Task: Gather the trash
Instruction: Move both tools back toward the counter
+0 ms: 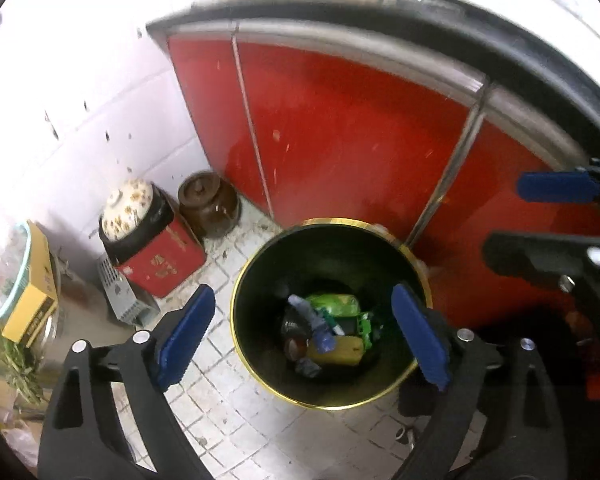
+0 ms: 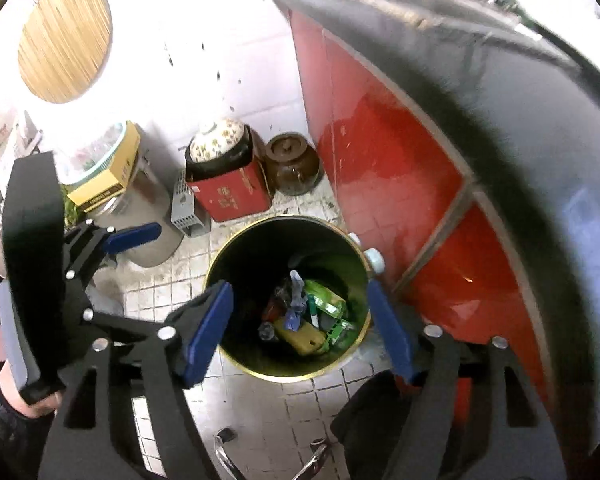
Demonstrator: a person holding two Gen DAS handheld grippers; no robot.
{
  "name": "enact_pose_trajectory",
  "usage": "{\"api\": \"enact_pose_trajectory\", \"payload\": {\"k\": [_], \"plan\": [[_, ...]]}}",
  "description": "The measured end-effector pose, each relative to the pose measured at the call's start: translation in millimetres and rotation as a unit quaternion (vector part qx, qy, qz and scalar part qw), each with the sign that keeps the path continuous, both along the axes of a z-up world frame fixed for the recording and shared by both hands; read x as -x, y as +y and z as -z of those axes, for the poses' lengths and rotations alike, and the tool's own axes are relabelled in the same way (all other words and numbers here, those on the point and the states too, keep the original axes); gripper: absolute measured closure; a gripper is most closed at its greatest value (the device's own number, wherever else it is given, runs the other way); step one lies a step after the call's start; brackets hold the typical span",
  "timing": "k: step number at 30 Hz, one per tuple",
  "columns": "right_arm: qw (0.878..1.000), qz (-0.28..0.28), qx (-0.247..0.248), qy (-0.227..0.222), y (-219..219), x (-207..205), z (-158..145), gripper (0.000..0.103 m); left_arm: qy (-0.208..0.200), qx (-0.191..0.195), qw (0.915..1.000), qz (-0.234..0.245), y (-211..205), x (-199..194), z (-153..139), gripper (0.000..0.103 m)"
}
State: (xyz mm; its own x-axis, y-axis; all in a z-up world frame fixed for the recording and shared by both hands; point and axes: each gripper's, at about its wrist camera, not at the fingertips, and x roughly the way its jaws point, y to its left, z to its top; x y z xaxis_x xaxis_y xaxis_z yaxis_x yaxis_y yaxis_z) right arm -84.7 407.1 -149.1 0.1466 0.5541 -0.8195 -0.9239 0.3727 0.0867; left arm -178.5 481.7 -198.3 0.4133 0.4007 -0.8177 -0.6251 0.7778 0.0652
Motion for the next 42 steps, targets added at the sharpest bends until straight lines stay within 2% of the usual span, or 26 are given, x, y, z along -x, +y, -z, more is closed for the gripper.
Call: {"api": "enact_pose_trajectory", "payload": {"k": [4, 7, 11, 13, 18, 24, 29, 35, 40, 42], "plan": [[0.998, 0.037, -0.038, -0.04, -69.6, -0.7, -51.4, 0.014, -0.029, -0.033, 0.9986, 0.031, -31.7, -6.4, -52.7, 0.008], [0.992, 0.086, -0.058, -0.073, -136.6, -15.2, -81.2, 0.012, -0.057, -0.044, 0.9944, 0.078, -74.0, -30.2, -91.3, 0.007], [0.977, 0.179, -0.066, -0.095, -230.7, -41.4, -104.1, 0.011, -0.068, -0.027, 0.987, 0.143, -130.4, -78.1, -112.9, 0.007], [0.965, 0.229, -0.069, -0.102, -284.6, -53.7, -112.3, 0.011, -0.074, -0.017, 0.9818, 0.174, -159.5, -101.6, -118.5, 0.007], [0.932, 0.335, -0.062, -0.124, -411.7, -75.4, -116.8, 0.01, -0.08, 0.009, 0.9599, 0.269, -257.8, -172.4, -127.8, 0.007], [0.906, 0.403, -0.053, -0.118, -515.8, -88.0, -106.1, 0.01, -0.078, 0.007, 0.9338, 0.349, -355.5, -226.8, -136.5, 0.007], [0.901, 0.419, -0.048, -0.103, -553.6, -99.5, -99.2, 0.01, -0.062, 0.008, 0.9229, 0.38, -397.4, -253.2, -133.9, 0.007], [0.905, 0.415, -0.049, -0.079, -567.4, -130.7, -91.1, 0.01, -0.043, 0.011, 0.9187, 0.392, -414.7, -293.0, -130.0, 0.007], [0.913, 0.401, -0.042, -0.066, -571.8, -180.8, -80.9, 0.01, -0.035, 0.018, 0.918, 0.395, -420.5, -351.2, -131.5, 0.007], [0.917, 0.391, -0.036, -0.066, -570.4, -202.9, -77.4, 0.01, -0.034, 0.02, 0.9173, 0.396, -423.5, -385.9, -134.5, 0.007]]}}
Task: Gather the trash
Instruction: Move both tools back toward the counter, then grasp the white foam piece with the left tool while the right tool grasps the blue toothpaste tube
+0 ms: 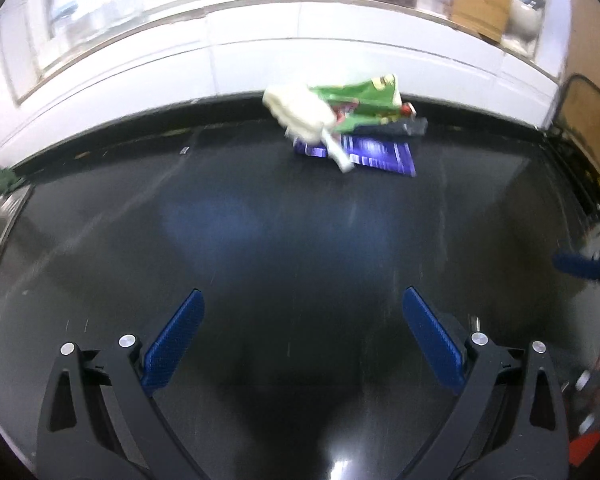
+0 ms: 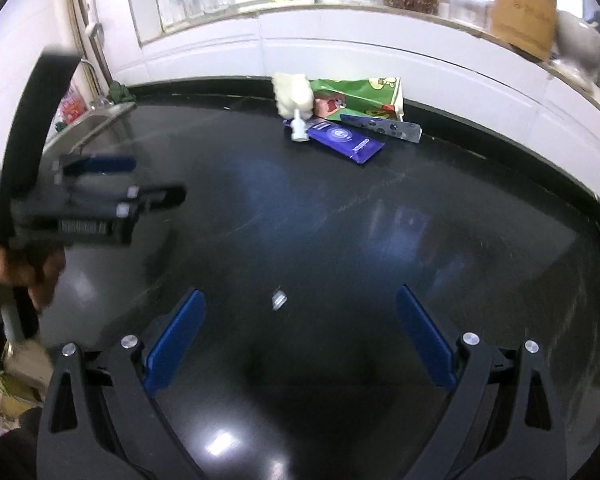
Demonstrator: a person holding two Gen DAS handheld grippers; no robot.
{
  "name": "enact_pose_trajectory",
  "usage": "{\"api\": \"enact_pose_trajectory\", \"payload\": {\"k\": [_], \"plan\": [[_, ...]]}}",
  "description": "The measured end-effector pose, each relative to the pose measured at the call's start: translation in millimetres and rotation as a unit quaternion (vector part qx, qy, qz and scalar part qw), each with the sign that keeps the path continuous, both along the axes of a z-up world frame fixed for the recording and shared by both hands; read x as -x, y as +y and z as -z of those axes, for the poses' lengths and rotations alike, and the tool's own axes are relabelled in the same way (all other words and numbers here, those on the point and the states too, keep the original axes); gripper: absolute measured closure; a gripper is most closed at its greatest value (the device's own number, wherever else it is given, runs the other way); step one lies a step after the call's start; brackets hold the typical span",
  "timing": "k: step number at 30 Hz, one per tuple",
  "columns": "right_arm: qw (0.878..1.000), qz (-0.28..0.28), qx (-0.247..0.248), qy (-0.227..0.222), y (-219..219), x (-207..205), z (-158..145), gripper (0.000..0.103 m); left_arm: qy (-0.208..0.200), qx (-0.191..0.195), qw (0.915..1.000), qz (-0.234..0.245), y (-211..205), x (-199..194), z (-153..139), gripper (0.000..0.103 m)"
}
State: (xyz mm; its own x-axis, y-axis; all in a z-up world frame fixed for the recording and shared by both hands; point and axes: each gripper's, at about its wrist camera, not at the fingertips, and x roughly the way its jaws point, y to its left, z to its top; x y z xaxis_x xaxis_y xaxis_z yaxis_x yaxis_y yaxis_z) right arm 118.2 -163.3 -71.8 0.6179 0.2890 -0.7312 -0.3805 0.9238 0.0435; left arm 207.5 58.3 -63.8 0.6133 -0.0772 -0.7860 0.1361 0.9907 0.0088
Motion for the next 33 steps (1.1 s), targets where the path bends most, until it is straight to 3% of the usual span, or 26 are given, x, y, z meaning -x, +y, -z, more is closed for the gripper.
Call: {"api": "enact_pose_trajectory", "payload": {"k": [3, 7, 13, 19, 21, 24, 29, 30, 31, 33], "plan": [[1.0, -0.016, 0.011, 0.002, 3.4, -38.8, 7.9, 0.01, -0.007, 0.0, 0.9999, 0.008, -4.8, -47.0, -3.2, 0.007], [0.999, -0.034, 0.032, 0.008, 9.3, -87.6, 21.7, 0.01, 0.012, 0.014, 0.9998, -0.007, -14.5, -115.3, 6.4, 0.007], [0.997, -0.058, 0.047, 0.016, 15.0, -154.7, 34.8, 0.01, 0.019, 0.005, 0.9997, -0.014, -24.5, -179.0, 20.8, 0.007], [0.993, -0.111, 0.037, 0.017, 22.2, -203.0, 31.1, 0.01, 0.011, 0.005, 0.9998, -0.016, -17.6, -208.2, 22.1, 0.007], [0.991, -0.13, 0.038, 0.017, 25.3, -213.9, 29.5, 0.011, 0.015, 0.014, 0.9998, -0.006, -13.3, -211.6, 22.5, 0.017], [0.985, -0.166, 0.042, 0.015, 30.7, -221.1, 27.7, 0.011, 0.032, 0.033, 0.9988, 0.018, -5.7, -210.8, 26.1, 0.052], [0.979, -0.199, 0.042, 0.012, 38.4, -219.7, 25.5, 0.014, 0.034, 0.031, 0.9987, 0.024, 10.9, -197.3, 21.5, 0.066], [0.979, -0.2, 0.039, 0.011, 40.0, -217.1, 23.8, 0.019, 0.032, 0.03, 0.9987, 0.025, 14.2, -193.9, 18.9, 0.067], [0.979, -0.199, 0.037, 0.009, 41.3, -215.7, 22.1, 0.032, 0.027, 0.028, 0.9989, 0.027, 19.2, -188.1, 14.3, 0.068], [0.98, -0.196, 0.042, 0.011, 43.9, -216.3, 22.8, 0.042, 0.022, 0.02, 0.9992, 0.027, 28.3, -175.4, 5.1, 0.068]]}}
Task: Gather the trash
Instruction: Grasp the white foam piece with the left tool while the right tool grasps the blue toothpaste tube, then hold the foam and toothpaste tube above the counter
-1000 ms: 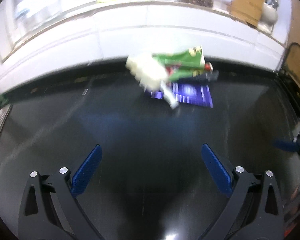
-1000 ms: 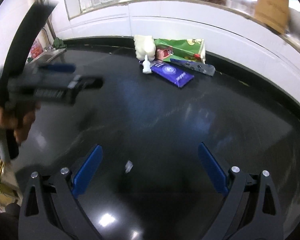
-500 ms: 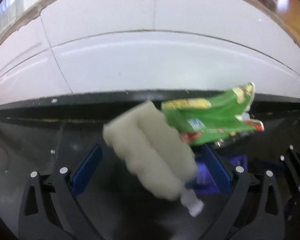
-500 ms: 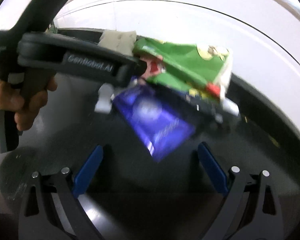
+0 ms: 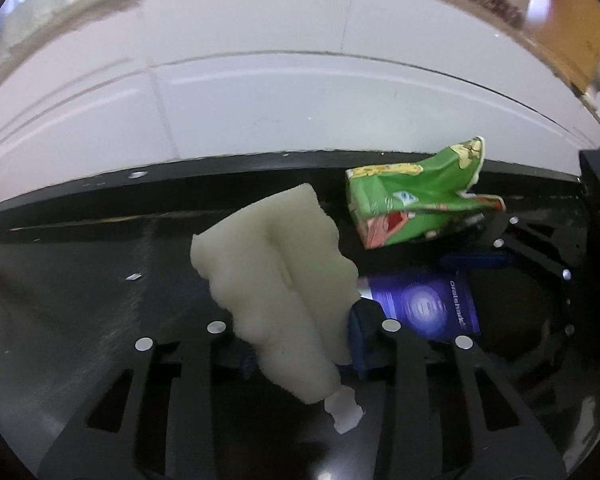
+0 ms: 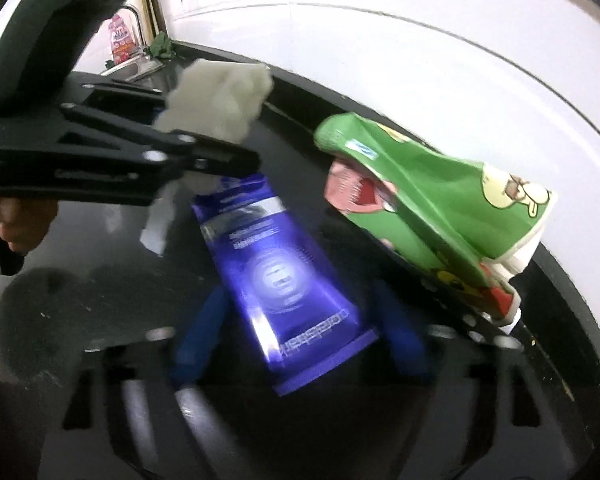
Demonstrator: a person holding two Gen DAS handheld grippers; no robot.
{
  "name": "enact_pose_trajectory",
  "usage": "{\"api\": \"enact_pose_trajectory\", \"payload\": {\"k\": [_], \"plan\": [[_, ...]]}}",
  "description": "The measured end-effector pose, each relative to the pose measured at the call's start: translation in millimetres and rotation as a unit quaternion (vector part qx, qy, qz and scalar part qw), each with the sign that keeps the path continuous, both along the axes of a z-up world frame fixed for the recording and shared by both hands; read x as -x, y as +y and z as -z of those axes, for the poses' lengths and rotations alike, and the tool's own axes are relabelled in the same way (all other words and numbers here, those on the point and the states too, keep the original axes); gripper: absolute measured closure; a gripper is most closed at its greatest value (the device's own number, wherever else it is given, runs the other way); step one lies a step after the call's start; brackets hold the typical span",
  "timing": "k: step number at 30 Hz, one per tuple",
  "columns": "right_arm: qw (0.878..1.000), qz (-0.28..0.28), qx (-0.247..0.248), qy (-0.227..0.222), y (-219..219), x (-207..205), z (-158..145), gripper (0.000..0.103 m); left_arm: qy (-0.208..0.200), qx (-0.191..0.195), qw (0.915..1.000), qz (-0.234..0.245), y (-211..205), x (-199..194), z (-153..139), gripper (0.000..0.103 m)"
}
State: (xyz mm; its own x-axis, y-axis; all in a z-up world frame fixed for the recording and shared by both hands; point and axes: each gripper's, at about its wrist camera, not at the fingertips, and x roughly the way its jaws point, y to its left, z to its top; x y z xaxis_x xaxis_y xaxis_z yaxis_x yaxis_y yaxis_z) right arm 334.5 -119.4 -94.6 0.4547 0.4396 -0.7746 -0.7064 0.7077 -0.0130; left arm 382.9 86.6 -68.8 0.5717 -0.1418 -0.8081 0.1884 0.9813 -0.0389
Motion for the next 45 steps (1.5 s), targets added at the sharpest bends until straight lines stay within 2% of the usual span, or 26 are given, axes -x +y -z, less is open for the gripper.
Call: {"api": "enact_pose_trajectory", "payload": {"k": [1, 5, 8, 12, 15, 18, 21, 26, 33, 38, 40, 45], "plan": [[1.0, -0.002, 0.002, 0.001, 2.3, 5.7, -1.1, 0.047, -0.001, -0.002, 1.0, 0.001, 2.9, 4.7, -3.3, 0.068], [1.0, 0.025, 0.012, 0.005, 5.7, 32.7, -2.7, 0.048, -0.016, -0.021, 0.9997, 0.0, 13.7, 36.0, -21.9, 0.068], [0.998, 0.057, 0.022, 0.005, 4.1, 61.4, -3.9, 0.049, -0.028, -0.039, 0.9988, -0.003, 9.7, 77.2, -35.6, 0.068], [0.993, 0.11, 0.032, 0.005, 0.7, 115.2, -6.9, 0.049, -0.024, -0.053, 0.9983, 0.006, 4.2, 143.7, -32.7, 0.068], [0.988, 0.148, 0.031, 0.011, -6.0, 151.8, -5.6, 0.049, -0.018, -0.069, 0.9973, 0.016, -17.8, 184.5, -22.9, 0.068], [0.984, 0.176, 0.019, 0.001, -12.2, 191.5, -7.7, 0.049, -0.006, -0.047, 0.9987, 0.019, -25.3, 225.0, -13.9, 0.068], [0.981, 0.195, -0.005, 0.0, -23.8, 218.2, -14.6, 0.049, -0.002, -0.033, 0.9994, 0.01, -24.6, 247.5, -12.4, 0.068], [0.977, 0.211, -0.012, -0.008, -20.3, 251.1, -15.2, 0.05, -0.001, -0.023, 0.9997, 0.004, -25.8, 266.4, -9.4, 0.068], [0.977, 0.212, 0.003, 0.007, -13.4, 262.5, 0.9, 0.05, -0.003, -0.026, 0.9997, 0.004, -22.4, 281.0, -8.5, 0.068], [0.978, 0.207, 0.008, 0.019, -8.2, 253.8, 7.2, 0.047, -0.001, -0.021, 0.9998, -0.003, -13.9, 282.3, -9.3, 0.068], [0.978, 0.205, 0.013, 0.013, -4.7, 248.5, 7.5, 0.041, 0.001, -0.019, 0.9998, -0.004, -11.1, 280.3, -9.1, 0.068], [0.981, 0.192, 0.007, 0.017, 3.0, 228.8, 9.0, 0.04, 0.007, -0.016, 0.9998, -0.008, -8.6, 272.3, -6.1, 0.068]]}}
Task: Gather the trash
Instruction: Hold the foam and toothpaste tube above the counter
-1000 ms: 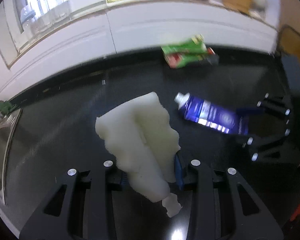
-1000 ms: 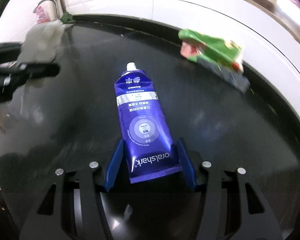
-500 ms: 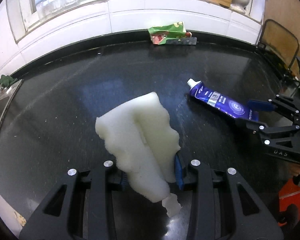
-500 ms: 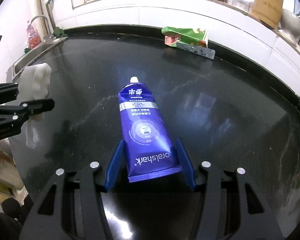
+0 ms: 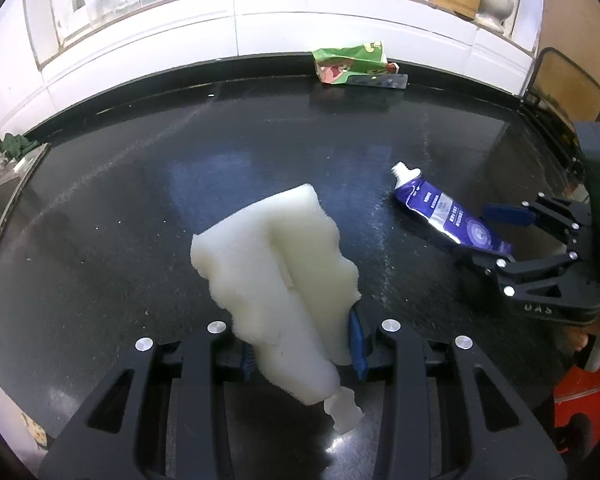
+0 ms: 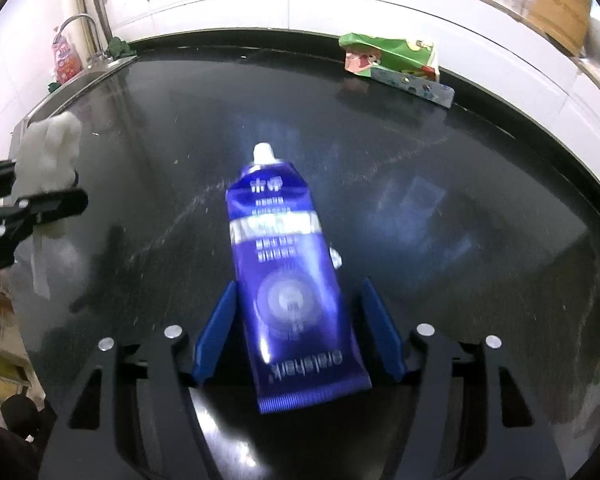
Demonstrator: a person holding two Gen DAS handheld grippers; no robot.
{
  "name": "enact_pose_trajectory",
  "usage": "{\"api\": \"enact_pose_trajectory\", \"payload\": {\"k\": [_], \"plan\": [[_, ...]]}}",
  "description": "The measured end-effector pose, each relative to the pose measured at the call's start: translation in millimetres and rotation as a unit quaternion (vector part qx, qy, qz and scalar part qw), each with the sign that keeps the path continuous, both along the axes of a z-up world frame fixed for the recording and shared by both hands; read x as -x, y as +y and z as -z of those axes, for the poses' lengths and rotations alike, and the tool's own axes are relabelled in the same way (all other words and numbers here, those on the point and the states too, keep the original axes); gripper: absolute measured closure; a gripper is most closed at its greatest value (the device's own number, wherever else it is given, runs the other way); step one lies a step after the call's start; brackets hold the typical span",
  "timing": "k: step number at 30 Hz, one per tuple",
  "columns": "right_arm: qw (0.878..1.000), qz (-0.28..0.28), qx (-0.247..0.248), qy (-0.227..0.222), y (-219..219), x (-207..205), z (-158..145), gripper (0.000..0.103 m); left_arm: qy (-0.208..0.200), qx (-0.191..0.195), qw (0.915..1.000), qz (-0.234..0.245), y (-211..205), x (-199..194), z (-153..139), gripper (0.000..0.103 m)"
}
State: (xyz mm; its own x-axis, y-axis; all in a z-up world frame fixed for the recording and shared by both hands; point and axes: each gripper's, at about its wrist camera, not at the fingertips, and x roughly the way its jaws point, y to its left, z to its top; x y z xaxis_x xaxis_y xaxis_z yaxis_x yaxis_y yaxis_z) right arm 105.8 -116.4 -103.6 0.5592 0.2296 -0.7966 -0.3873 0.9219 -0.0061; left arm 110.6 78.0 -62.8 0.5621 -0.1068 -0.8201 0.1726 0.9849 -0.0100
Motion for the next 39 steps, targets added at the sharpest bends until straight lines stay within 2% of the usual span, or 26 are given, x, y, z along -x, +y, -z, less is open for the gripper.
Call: {"api": "enact_pose_trajectory", "payload": {"k": [4, 19, 29, 33, 35, 36, 39], "plan": [[1.0, -0.004, -0.005, 0.001, 3.4, -2.7, -1.4, 0.05, 0.001, -0.001, 1.0, -0.001, -0.2, -2.6, 0.7, 0.068], [1.0, 0.004, -0.023, -0.019, 5.2, 25.1, -16.6, 0.052, -0.008, -0.009, 0.9999, -0.004, 6.0, 7.3, -2.8, 0.068], [1.0, 0.01, -0.007, -0.001, 0.5, 30.0, -2.6, 0.052, -0.008, -0.007, 0.9999, -0.006, 8.7, 10.0, -3.2, 0.068], [1.0, 0.011, -0.003, 0.01, 1.0, 23.8, -0.3, 0.05, -0.005, -0.005, 1.0, -0.005, 8.2, 8.6, -2.1, 0.068], [1.0, 0.011, -0.007, 0.018, 1.0, 17.1, 0.5, 0.045, -0.006, -0.003, 1.0, -0.005, 7.8, 8.3, -2.8, 0.068], [1.0, 0.012, -0.005, 0.017, 2.4, 13.2, 0.0, 0.038, -0.007, -0.002, 1.0, -0.004, 7.7, 8.2, -3.3, 0.068], [1.0, 0.008, 0.001, 0.019, 9.4, -1.9, 1.6, 0.036, -0.008, -0.002, 1.0, -0.005, 8.0, 7.0, -3.7, 0.068]]}}
